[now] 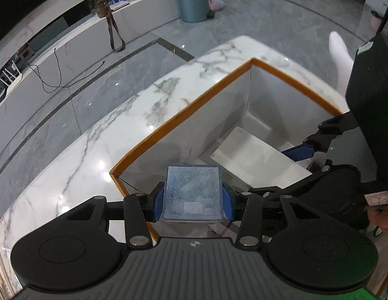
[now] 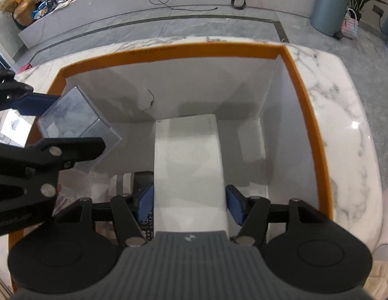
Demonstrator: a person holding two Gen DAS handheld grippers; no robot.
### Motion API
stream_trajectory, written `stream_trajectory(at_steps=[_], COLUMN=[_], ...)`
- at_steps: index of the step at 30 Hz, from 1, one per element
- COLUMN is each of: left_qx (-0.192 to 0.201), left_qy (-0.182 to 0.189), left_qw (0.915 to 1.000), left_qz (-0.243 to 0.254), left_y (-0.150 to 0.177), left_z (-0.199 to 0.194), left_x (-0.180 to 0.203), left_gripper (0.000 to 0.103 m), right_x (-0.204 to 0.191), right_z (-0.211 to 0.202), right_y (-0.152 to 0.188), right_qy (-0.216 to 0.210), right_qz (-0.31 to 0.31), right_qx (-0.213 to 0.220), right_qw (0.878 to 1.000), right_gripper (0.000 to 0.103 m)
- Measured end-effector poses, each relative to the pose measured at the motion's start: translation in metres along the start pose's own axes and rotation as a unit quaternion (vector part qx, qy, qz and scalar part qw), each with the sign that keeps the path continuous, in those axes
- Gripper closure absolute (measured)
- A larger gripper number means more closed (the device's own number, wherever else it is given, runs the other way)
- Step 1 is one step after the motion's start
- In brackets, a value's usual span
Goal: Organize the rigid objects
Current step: 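Lower both boxes into the shoebox and open both tools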
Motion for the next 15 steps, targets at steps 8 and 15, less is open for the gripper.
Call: stream_trajectory(at_steps=[8, 15], left_qx=[-0.032, -0.07], left_qy=[-0.021, -0.057], left_qw=[0.999, 0.9952], left_qz=[0.025, 0.039], left_y=[-0.004, -0.004], left_z=[0.024, 0.04], left_x=[0.01, 0.013], left_gripper=[0.051, 0.051], right_x=[-0.008, -0.007], right_z=[-0.011, -0.018], right_y=[0.01, 0.014], right_qy=[-0.001, -0.004], right_qz=[-0.038, -0.051], right_qx=[0.017, 0.024], right_qw=[0.999, 0.998], right_gripper=[0.035, 0.037])
Point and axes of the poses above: each gripper's, at about its wrist camera, not at the fingertips, and z roughly the way its jaws point, x to its right, y to its underside, the point moved 1 cm from there along z, roughly the way its jaws point, and after that the axes turned 11 degrees about x, right-handed, at the moved point
